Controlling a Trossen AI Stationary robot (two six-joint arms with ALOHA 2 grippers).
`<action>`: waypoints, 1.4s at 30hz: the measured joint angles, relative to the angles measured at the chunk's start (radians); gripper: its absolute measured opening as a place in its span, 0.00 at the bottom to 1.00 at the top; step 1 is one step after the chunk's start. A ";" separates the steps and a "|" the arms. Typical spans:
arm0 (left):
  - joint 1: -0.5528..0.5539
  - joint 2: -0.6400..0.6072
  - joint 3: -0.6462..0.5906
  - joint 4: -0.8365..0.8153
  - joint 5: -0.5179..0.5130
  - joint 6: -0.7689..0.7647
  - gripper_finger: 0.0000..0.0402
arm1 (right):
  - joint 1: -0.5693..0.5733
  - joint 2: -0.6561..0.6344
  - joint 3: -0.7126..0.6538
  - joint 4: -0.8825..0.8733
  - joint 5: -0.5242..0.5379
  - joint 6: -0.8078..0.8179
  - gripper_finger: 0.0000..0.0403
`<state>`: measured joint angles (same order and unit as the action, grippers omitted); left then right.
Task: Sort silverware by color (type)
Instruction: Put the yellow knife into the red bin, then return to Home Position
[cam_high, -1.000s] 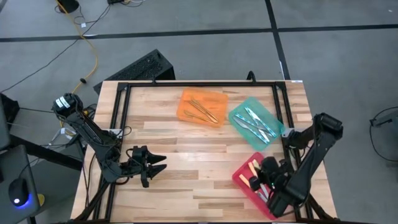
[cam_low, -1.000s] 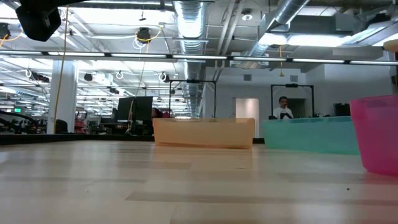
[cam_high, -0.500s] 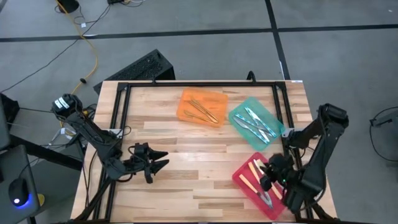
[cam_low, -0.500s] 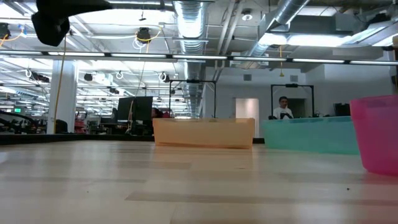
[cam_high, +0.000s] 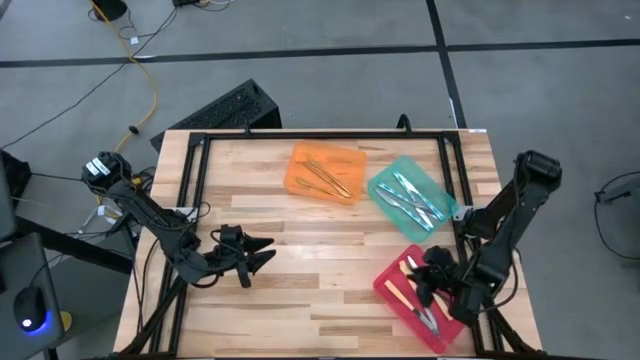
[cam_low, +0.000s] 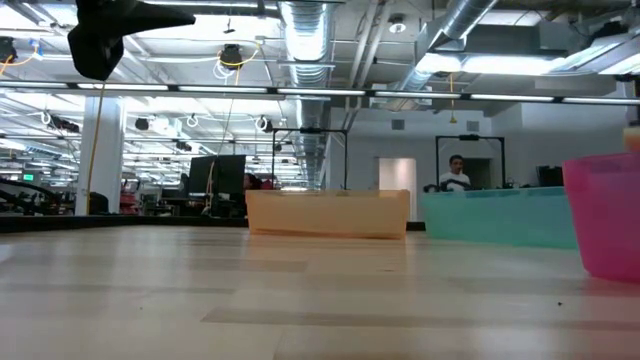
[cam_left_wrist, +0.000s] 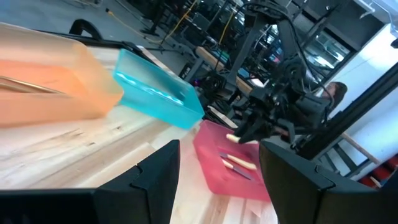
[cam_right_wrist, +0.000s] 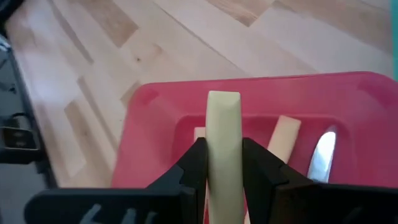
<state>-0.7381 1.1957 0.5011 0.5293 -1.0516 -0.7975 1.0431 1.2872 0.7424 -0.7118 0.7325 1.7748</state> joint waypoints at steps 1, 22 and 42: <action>0.001 0.000 0.000 0.000 0.000 0.000 0.50 | -0.005 0.009 -0.010 0.012 0.000 0.000 0.22; 0.001 0.000 0.000 -0.034 0.007 -0.019 0.50 | -0.054 0.256 -0.061 0.349 -0.049 -0.161 0.22; 0.001 0.000 0.000 -0.043 0.025 -0.049 0.50 | -0.124 0.272 -0.061 0.346 -0.165 -0.190 0.46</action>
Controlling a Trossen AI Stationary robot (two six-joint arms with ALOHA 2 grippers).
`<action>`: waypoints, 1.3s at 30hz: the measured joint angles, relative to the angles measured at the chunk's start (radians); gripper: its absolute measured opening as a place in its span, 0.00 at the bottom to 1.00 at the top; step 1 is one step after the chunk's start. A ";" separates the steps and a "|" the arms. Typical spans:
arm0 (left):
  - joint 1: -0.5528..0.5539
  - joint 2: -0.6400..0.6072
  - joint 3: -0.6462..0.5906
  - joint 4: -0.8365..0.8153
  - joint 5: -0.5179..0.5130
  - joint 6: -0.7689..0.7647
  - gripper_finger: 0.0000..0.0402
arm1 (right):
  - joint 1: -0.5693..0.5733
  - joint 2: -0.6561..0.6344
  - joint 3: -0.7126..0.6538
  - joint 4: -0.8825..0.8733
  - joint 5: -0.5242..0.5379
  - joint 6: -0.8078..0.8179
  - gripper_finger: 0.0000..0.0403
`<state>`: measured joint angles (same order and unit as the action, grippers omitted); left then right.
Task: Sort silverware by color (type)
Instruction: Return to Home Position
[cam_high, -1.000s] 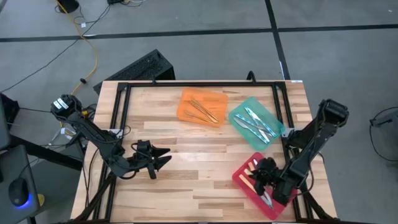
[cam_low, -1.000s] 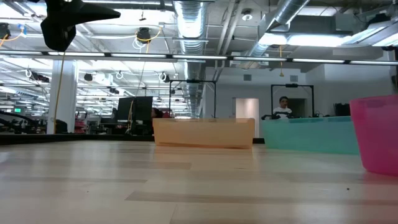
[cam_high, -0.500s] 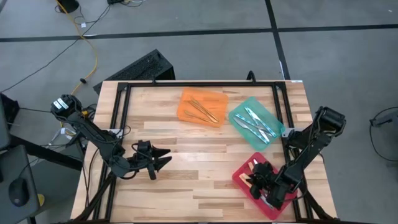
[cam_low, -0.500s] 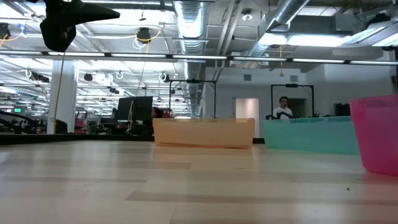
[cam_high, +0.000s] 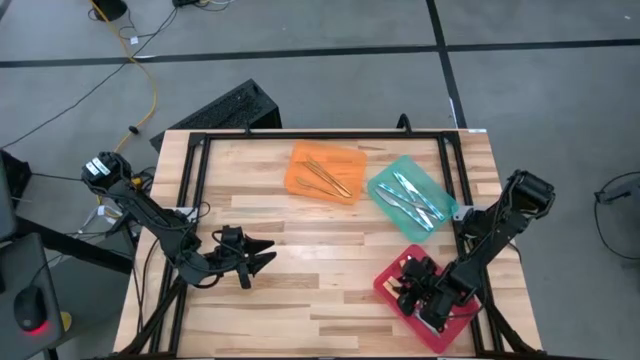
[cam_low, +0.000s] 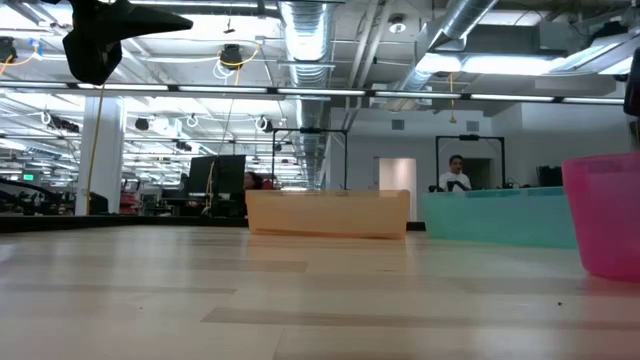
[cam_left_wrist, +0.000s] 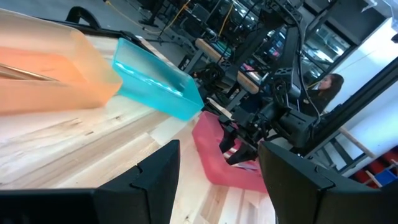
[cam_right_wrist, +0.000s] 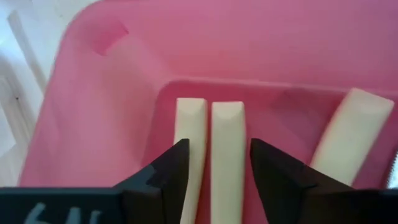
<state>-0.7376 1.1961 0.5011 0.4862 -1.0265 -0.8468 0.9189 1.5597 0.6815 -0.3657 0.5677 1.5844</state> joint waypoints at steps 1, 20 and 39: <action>0.000 0.000 0.000 0.000 0.000 -0.003 0.50 | -0.003 0.000 0.000 0.007 -0.002 -0.011 0.47; 0.000 0.000 0.000 0.003 0.052 -0.015 0.50 | -0.025 -0.176 0.001 0.005 0.007 -0.134 0.50; 0.000 0.000 0.000 0.182 0.192 0.032 0.50 | -0.179 -0.423 0.001 0.177 0.014 -0.531 0.50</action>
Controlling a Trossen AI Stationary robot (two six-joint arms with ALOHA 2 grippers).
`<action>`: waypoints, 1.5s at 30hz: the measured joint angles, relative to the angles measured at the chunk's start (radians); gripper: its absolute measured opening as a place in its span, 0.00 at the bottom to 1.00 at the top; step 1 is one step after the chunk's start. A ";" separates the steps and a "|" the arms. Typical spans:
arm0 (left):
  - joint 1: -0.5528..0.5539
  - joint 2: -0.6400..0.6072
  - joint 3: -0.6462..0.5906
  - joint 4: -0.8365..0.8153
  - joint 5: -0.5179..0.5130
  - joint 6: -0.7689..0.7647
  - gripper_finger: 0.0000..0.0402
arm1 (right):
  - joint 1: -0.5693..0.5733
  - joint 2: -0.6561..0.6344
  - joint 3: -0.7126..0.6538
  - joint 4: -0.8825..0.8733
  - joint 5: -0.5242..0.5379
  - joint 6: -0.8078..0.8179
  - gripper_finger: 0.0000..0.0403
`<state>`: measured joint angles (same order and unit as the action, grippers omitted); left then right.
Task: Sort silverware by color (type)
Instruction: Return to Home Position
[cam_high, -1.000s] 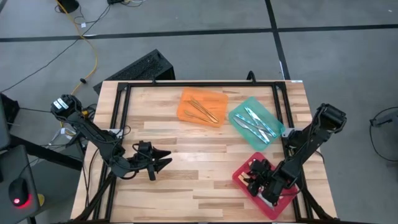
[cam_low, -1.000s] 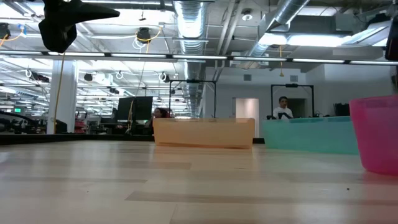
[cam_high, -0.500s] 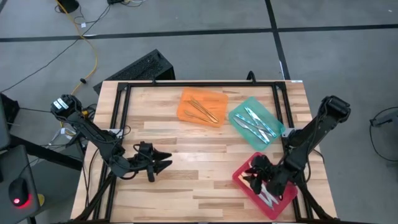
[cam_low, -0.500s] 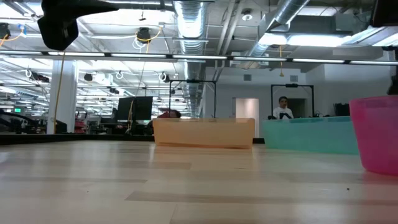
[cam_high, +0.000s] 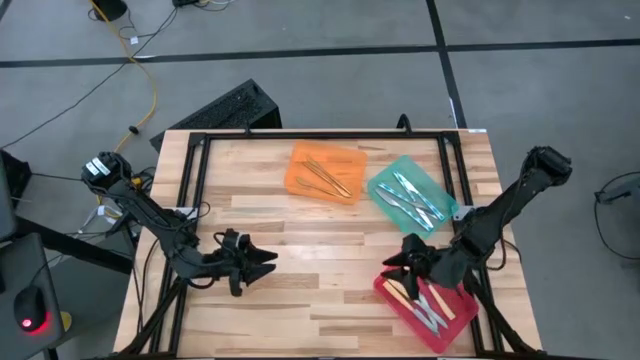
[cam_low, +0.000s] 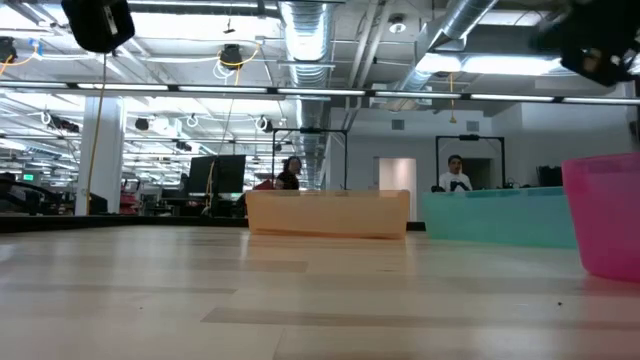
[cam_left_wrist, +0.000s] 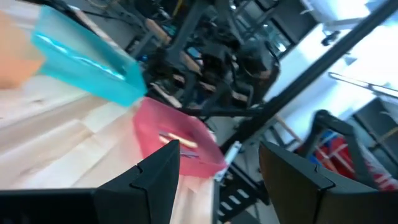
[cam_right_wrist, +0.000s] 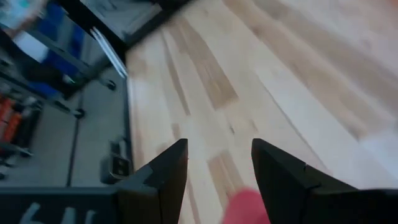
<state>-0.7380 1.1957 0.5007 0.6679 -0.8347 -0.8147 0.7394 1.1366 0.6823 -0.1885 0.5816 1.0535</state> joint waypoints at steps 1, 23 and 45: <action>0.000 0.000 0.000 0.014 0.012 0.007 0.50 | -0.012 -0.013 0.000 0.021 0.000 -0.028 0.50; 0.118 -0.268 0.000 0.019 0.252 0.107 0.50 | -0.187 -0.268 0.001 0.231 -0.005 -0.331 0.50; 0.173 -0.654 0.000 -0.325 0.088 0.193 0.50 | -0.192 -0.479 0.001 0.238 0.125 -0.514 0.50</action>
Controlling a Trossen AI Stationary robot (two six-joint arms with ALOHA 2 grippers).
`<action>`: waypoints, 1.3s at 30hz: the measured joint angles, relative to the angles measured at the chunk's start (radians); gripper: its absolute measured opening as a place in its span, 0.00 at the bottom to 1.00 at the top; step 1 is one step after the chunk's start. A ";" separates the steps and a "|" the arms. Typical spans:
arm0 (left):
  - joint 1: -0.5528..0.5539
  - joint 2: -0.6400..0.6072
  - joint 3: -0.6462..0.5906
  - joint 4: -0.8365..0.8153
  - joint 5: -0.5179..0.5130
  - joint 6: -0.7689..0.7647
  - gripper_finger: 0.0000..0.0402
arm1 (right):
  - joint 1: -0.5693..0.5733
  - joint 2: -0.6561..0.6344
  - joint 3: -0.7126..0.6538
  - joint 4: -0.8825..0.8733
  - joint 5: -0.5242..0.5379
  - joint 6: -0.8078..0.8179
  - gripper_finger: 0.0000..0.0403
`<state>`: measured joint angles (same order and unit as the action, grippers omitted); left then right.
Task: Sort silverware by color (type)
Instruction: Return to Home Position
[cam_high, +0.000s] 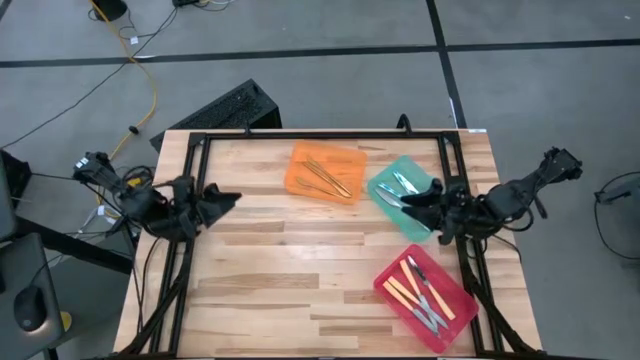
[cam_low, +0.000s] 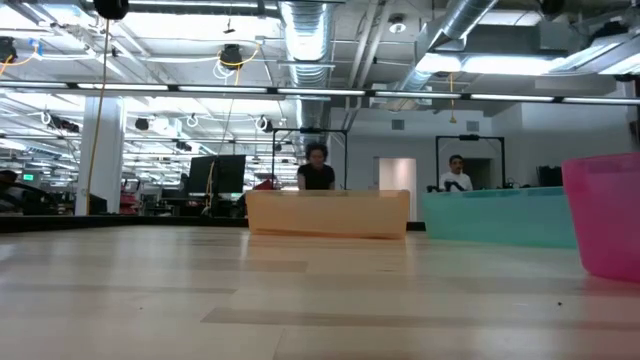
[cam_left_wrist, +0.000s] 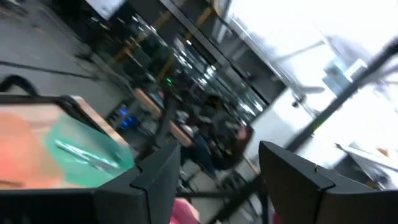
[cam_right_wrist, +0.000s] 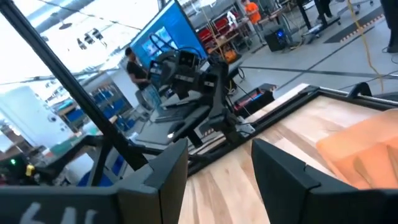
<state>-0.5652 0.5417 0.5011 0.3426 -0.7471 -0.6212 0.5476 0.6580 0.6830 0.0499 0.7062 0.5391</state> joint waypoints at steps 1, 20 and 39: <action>0.000 -0.007 0.000 -0.008 -0.020 -0.001 0.50 | 0.000 -0.008 0.000 -0.013 0.000 -0.005 0.50; 0.001 -0.091 0.000 -0.054 0.226 0.103 0.50 | -0.108 -0.199 0.000 -0.048 -0.219 -0.085 0.50; 0.000 -0.210 -0.039 -0.160 0.267 0.182 0.50 | -0.109 -0.460 -0.143 -0.085 -0.218 -0.127 0.50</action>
<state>-0.5648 0.3319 0.4623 0.1827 -0.4798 -0.4394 0.4384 0.1976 0.5399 -0.0347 0.4881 0.4121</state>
